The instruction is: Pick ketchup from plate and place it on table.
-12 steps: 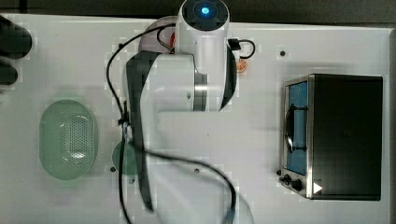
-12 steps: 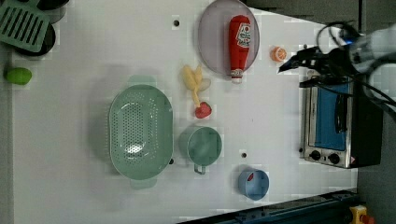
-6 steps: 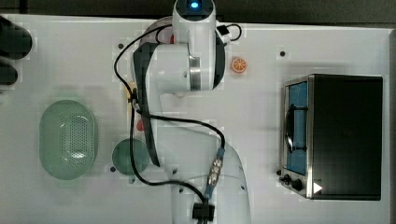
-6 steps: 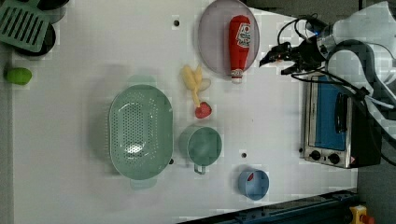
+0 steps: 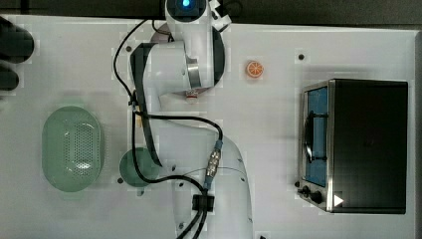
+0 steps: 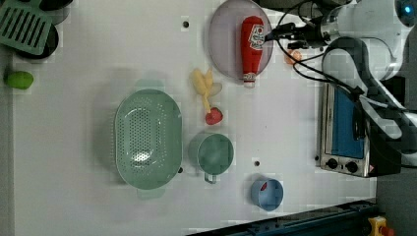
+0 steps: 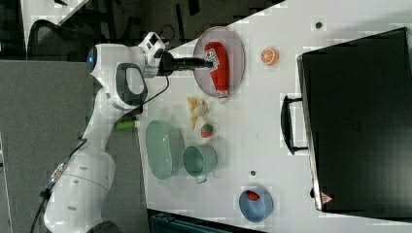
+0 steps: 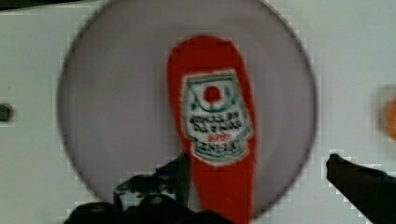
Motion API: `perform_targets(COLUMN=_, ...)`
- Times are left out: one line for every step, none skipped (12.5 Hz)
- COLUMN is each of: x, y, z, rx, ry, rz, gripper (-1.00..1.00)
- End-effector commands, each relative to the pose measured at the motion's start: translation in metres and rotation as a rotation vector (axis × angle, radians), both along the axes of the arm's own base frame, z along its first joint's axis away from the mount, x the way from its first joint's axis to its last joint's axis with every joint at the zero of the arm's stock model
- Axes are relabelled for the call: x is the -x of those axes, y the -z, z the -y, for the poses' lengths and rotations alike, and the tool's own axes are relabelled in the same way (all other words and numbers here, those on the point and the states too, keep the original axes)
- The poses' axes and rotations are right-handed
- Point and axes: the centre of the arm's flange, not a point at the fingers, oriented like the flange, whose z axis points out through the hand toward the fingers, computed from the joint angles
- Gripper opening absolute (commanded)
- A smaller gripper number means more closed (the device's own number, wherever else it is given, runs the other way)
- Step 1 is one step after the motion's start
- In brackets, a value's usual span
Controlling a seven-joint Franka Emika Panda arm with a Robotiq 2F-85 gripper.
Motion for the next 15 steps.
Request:
perform_targets(x=0.005, y=0.04, z=-0.015, rx=0.0, ry=-0.071, rz=-0.028, gripper=1.0)
perform_targets(x=0.006, y=0.051, z=-0.015, rx=-0.001, ry=-0.073, rz=-0.031, gripper=1.0)
perform_targets(x=0.006, y=0.061, z=-0.015, rx=-0.001, ry=-0.076, rz=-0.032, gripper=1.0)
perform_targets(x=0.005, y=0.068, z=-0.016, rx=-0.004, ry=-0.079, rz=-0.013, gripper=1.0)
perform_targets(x=0.004, y=0.074, z=-0.017, rx=-0.007, ry=-0.081, rz=0.003, gripper=1.0)
perform_targets(x=0.004, y=0.082, z=-0.017, rx=-0.01, ry=-0.082, rz=0.007, gripper=1.0)
perform_targets(x=0.005, y=0.089, z=-0.018, rx=-0.011, ry=-0.083, rz=0.001, gripper=1.0)
perform_targets(x=0.006, y=0.095, z=-0.018, rx=-0.014, ry=-0.083, rz=0.002, gripper=1.0)
perform_targets(x=0.005, y=0.097, z=-0.019, rx=-0.017, ry=-0.084, rz=0.016, gripper=0.92)
perform_targets(x=0.004, y=0.099, z=-0.019, rx=-0.018, ry=-0.084, rz=0.024, gripper=0.69)
perform_targets(x=0.004, y=0.098, z=-0.019, rx=-0.018, ry=-0.084, rz=0.025, gripper=0.43)
perform_targets(x=0.003, y=0.097, z=-0.019, rx=-0.018, ry=-0.083, rz=0.027, gripper=0.21)
perform_targets(x=0.003, y=0.095, z=-0.017, rx=-0.018, ry=-0.081, rz=0.03, gripper=0.19)
perform_targets(x=0.001, y=0.091, z=-0.017, rx=-0.018, ry=-0.08, rz=0.036, gripper=0.19)
perform_targets(x=0.0, y=0.085, z=-0.016, rx=-0.018, ry=-0.077, rz=0.044, gripper=0.19)
